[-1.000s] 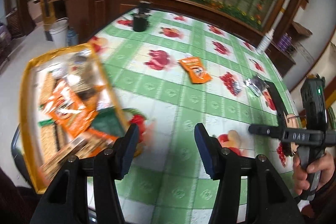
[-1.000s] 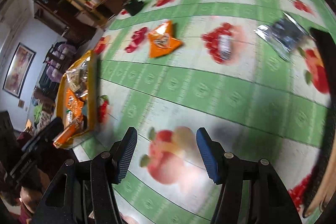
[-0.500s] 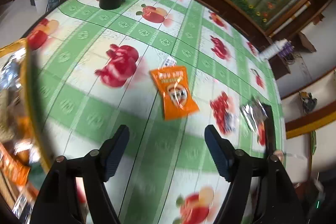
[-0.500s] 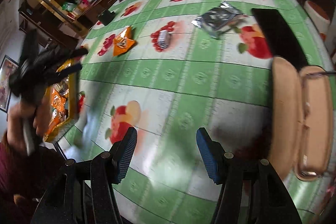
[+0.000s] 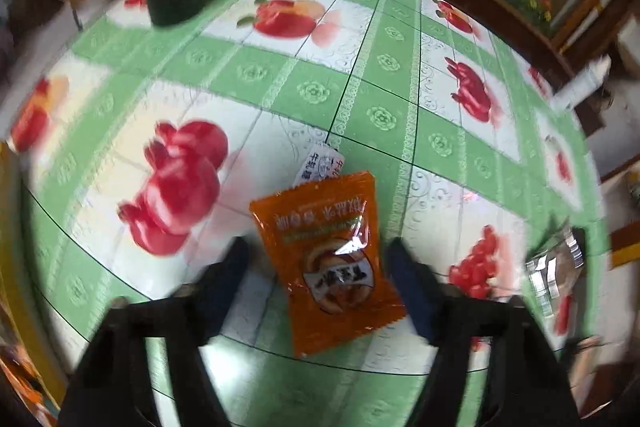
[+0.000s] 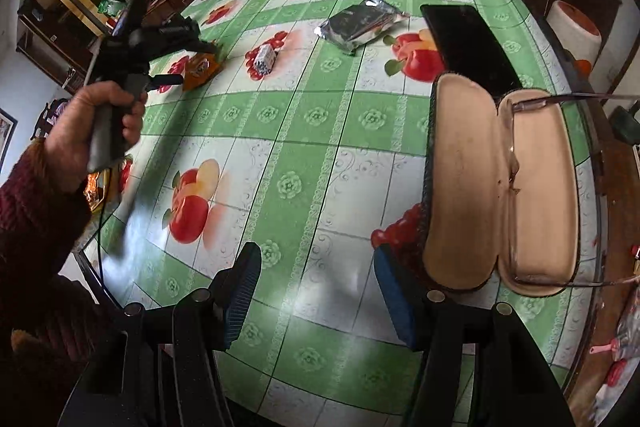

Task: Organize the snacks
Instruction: 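Grasp the small orange pouch with the left tool while the right tool reaches for a small wrapped candy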

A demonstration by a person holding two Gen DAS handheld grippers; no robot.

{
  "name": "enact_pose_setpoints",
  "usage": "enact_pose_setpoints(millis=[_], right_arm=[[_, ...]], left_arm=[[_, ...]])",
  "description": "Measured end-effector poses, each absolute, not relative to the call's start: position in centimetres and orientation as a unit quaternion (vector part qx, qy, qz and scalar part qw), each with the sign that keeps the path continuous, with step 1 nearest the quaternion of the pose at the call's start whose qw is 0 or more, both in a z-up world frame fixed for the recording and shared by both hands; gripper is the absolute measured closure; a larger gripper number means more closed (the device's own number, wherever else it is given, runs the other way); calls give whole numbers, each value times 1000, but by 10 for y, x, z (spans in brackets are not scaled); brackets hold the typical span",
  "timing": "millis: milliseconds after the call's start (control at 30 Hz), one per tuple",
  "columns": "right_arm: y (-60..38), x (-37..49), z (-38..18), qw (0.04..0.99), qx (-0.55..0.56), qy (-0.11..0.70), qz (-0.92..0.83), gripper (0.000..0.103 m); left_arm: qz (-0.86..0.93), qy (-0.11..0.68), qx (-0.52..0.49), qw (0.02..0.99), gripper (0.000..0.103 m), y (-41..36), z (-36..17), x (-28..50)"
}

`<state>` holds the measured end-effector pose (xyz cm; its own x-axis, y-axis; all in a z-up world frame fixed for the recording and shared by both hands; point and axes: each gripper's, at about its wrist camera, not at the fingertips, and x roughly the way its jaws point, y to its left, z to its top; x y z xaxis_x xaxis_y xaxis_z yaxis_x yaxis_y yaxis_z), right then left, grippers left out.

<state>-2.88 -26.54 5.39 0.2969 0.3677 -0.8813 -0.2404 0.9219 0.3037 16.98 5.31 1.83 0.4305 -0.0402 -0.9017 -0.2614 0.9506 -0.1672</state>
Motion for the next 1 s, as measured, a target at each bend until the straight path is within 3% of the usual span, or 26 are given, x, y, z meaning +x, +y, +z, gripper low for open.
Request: enact_pose_setpoints(millis=[133, 333, 367, 400, 433, 767, 800, 833, 1000], right_arm=[[-260, -13, 60, 805, 56, 555, 201, 40], [-231, 41, 69, 811, 64, 538, 222, 41], [-222, 54, 67, 811, 61, 538, 221, 45], [-214, 65, 65, 810, 60, 539, 224, 60], [-204, 80, 61, 804, 61, 546, 227, 63], [-134, 163, 27, 800, 43, 561, 208, 63], [-130, 165, 23, 800, 38, 564, 204, 68], [-126, 167, 19, 798, 35, 568, 200, 87], [-133, 144, 21, 799, 37, 565, 202, 89]], left_arm=[[53, 519, -132, 843, 57, 54, 18, 148], [30, 520, -111, 846, 58, 42, 17, 77], [28, 520, -110, 847, 58, 38, 17, 63], [23, 520, -110, 847, 58, 35, 18, 49], [20, 520, -107, 847, 58, 32, 18, 40], [15, 516, -98, 851, 58, 32, 19, -12], [14, 516, -98, 851, 58, 32, 19, -13], [14, 516, -97, 851, 58, 32, 19, -13], [10, 511, -78, 856, 57, 28, 18, -14]])
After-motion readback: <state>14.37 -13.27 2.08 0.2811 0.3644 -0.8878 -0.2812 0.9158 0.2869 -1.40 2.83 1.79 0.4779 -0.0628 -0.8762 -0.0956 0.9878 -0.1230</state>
